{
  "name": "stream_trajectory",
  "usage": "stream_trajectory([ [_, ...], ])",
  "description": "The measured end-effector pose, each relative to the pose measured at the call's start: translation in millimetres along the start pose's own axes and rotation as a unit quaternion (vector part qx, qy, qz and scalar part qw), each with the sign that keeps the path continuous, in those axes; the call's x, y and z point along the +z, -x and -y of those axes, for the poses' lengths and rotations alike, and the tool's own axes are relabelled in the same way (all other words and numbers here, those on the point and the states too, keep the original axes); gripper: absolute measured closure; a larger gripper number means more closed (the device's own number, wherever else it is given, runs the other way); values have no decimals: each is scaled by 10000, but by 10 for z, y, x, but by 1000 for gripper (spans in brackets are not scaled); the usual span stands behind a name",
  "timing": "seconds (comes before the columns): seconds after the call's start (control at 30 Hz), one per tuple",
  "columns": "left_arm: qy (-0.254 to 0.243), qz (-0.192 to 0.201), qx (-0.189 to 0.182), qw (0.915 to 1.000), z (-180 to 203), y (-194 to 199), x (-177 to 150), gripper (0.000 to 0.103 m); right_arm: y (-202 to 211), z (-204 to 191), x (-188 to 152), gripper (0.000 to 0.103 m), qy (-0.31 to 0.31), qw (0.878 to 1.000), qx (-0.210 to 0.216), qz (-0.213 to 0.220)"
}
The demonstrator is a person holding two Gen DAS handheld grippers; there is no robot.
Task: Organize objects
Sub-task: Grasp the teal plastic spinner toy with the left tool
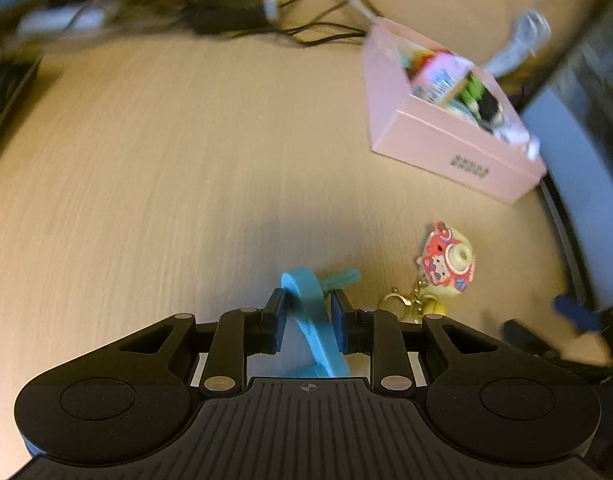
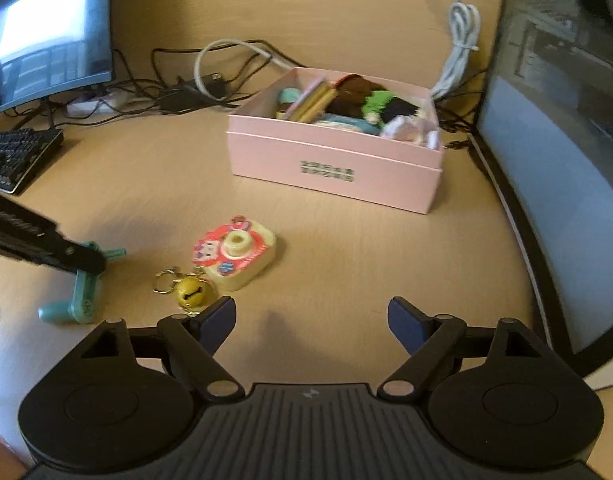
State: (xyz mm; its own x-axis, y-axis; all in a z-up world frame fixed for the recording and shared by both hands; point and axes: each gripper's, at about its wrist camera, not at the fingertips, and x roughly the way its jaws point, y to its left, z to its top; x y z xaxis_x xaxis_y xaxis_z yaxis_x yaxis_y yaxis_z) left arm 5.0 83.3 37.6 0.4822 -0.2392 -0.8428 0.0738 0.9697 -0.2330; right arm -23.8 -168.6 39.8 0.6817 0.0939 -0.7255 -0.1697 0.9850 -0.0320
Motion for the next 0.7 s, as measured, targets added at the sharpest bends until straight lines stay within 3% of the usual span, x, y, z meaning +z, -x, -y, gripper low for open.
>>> stream_trajectory([
  [0.1,-788,75,300,9964,173,11,-92,73,13,57,-30,19,-85,10000,-35,10],
  [0.23,-1390,163,444,9892,239,69,-283,73,-26,84,-54,19,-213,9998,42,-20],
  [0.5,-1546,214,489,9865,189,130,-357,80,-156,-104,-36,20,11,9999,132,27],
  [0.6,-1493,224,491,9873,100,180,-376,83,-234,-206,-14,30,187,9998,116,-11],
  [0.7,-1375,273,553,9886,-29,222,-380,85,-318,-392,15,31,431,9988,241,-39],
])
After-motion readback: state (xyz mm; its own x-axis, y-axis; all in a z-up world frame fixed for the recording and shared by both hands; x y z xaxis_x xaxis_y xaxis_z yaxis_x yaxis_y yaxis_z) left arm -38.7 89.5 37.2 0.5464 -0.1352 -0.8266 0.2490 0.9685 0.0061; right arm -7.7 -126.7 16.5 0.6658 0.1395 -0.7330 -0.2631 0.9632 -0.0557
